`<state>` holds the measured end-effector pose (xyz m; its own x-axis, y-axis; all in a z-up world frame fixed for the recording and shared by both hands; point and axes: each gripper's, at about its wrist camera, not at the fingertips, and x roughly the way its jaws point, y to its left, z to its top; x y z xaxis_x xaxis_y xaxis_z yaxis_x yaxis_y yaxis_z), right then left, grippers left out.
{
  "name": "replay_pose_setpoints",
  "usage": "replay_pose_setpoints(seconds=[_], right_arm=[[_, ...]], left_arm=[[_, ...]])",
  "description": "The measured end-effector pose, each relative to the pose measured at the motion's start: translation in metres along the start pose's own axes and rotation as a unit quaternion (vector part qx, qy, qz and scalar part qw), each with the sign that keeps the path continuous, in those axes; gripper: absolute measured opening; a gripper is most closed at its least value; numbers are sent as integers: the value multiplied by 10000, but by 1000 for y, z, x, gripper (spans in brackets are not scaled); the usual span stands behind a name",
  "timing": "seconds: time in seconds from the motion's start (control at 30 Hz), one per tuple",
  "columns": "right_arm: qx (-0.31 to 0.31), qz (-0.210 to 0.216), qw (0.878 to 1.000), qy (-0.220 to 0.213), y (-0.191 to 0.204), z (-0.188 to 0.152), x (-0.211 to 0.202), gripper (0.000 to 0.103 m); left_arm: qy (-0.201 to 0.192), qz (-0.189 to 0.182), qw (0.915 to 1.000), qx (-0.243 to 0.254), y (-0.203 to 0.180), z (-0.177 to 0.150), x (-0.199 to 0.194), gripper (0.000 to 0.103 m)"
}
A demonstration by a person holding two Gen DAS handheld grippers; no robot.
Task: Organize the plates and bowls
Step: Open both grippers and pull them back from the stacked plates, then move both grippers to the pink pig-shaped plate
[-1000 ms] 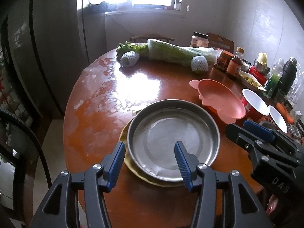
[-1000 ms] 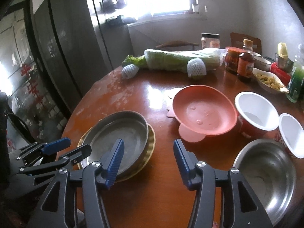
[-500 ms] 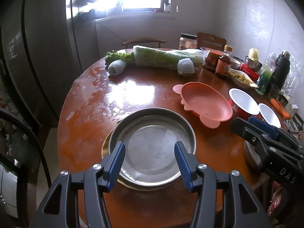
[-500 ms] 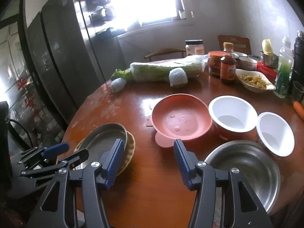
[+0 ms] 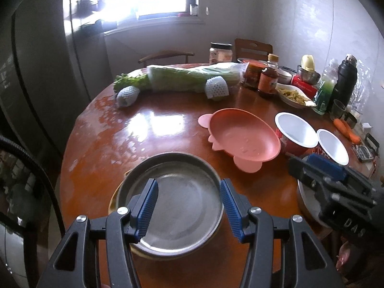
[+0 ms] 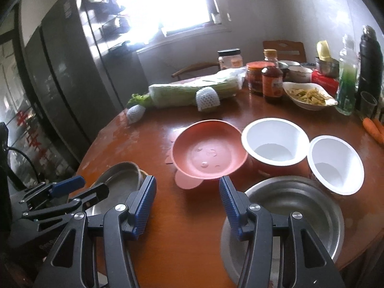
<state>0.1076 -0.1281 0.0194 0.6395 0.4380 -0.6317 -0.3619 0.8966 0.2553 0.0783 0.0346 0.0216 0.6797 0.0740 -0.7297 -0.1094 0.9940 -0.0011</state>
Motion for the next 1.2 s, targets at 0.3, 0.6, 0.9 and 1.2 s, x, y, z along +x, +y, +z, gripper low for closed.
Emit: replay_pose_setpoints(seconds=[0.3,0.6,0.9,1.2], right_arm=[[241,-77,9993,260,-8,12,23,56],[697,-141,9947,743,-17,32,50,56],[921,-317,9892,1092,-32,37,64,56],[1213,-349,9827,1354,-40,41,82,56]], left_arm=[[113,-160,9997,175,-1,34,19,54],[607,-450,9965,367,4,70,42,54],[1086,-527,9908,620,-3,95,82,54],[1489,-781,9819,875,-12,116,115,54]])
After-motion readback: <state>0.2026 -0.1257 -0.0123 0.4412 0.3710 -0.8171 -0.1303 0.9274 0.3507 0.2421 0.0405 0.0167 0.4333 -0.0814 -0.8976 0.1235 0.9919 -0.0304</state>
